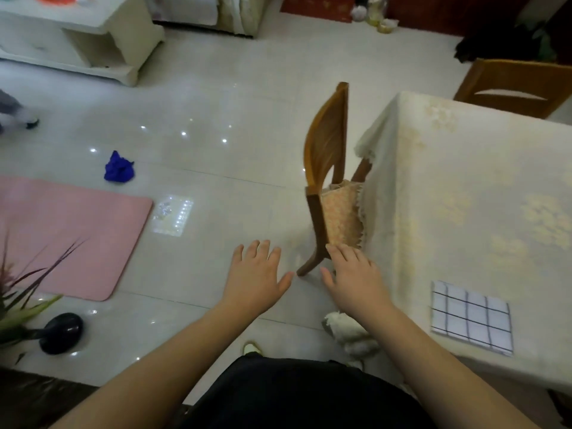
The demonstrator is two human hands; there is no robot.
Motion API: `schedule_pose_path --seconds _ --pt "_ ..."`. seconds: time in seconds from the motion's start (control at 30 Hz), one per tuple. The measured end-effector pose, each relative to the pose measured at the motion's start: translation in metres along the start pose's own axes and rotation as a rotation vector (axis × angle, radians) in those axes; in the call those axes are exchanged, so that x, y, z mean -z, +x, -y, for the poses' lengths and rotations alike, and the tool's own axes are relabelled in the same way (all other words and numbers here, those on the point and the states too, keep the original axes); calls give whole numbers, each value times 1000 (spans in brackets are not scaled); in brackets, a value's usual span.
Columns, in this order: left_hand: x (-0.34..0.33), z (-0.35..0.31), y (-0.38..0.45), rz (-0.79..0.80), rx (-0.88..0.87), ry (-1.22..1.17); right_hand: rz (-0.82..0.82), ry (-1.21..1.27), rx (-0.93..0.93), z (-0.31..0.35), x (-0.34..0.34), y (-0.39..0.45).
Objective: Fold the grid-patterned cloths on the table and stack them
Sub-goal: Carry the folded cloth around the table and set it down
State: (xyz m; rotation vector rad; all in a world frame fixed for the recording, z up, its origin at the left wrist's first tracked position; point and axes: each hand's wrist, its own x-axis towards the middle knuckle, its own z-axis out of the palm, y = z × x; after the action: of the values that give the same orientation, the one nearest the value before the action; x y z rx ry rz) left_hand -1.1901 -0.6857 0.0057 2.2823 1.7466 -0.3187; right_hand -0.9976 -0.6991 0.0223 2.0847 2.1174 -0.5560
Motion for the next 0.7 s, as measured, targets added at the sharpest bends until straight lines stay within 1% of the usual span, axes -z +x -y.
schedule_pose_path --seconds 0.13,0.23,0.37,0.53,0.7 --pt "15 46 -2 -26 37 -29 -44 -21 49 50 14 13" --pt "26 65 2 -57 47 -51 -68 -27 83 73 23 22" --pt "46 81 16 -120 26 -49 -75 -42 97 88 35 42" --pt "72 103 47 -152 5 -36 -88 -53 96 96 52 75" --pt "100 125 95 -167 -7 -11 -88 -22 126 115 66 133"
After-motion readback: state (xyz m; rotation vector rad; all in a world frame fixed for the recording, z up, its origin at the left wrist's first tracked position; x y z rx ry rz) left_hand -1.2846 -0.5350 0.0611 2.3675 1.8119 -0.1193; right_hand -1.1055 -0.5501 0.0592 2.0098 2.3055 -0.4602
